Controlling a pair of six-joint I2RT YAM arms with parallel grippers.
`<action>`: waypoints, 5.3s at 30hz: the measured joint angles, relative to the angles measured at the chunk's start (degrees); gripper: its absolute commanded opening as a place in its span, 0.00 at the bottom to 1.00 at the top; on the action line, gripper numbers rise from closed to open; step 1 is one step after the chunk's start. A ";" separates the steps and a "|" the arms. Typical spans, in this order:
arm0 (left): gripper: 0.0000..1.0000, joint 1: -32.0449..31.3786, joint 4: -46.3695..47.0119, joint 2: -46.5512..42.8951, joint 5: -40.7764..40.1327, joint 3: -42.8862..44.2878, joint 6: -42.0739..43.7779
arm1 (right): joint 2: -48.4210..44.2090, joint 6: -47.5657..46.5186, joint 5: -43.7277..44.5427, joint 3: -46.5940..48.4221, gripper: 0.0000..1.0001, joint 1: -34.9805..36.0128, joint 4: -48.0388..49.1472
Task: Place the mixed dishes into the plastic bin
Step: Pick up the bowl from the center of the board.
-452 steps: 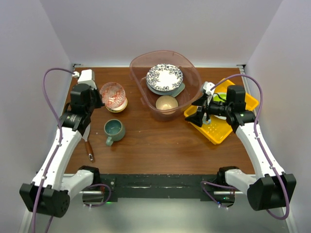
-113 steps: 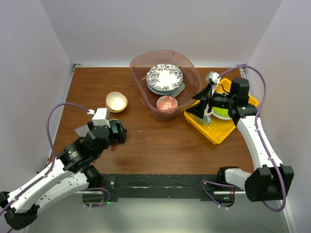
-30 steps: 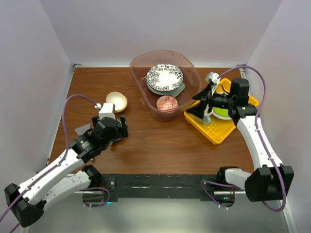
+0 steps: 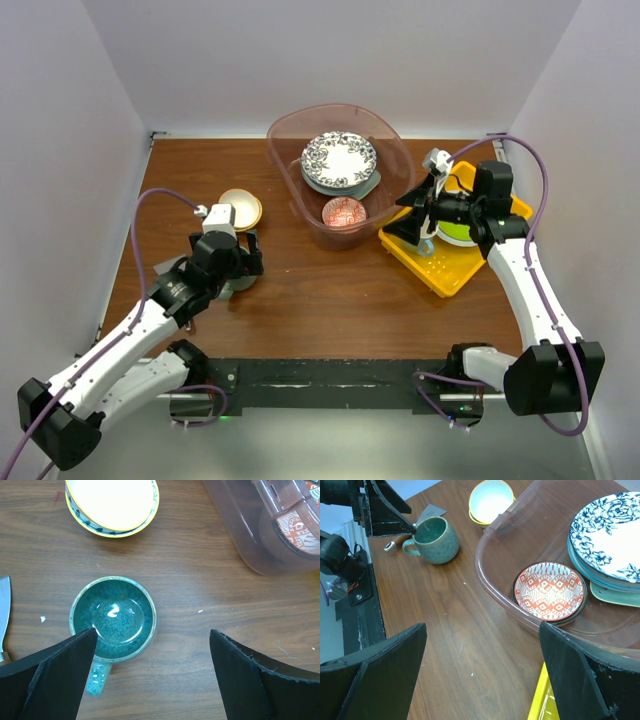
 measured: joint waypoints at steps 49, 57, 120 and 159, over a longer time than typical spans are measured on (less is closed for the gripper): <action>1.00 11.61 8.90 8.31 11.10 -0.04 2.54 | 0.00 -0.07 -0.02 0.00 0.98 0.00 -0.04; 1.00 11.98 8.94 8.39 11.74 -0.46 2.54 | 0.00 -0.07 -0.02 0.00 0.98 0.00 -0.07; 0.92 16.48 9.60 15.80 11.72 1.77 4.81 | 0.00 -0.09 -0.07 0.00 0.98 0.00 -0.13; 0.00 28.09 12.72 47.17 10.71 21.42 11.02 | 0.00 -0.07 -1.33 0.00 0.98 -0.02 -0.39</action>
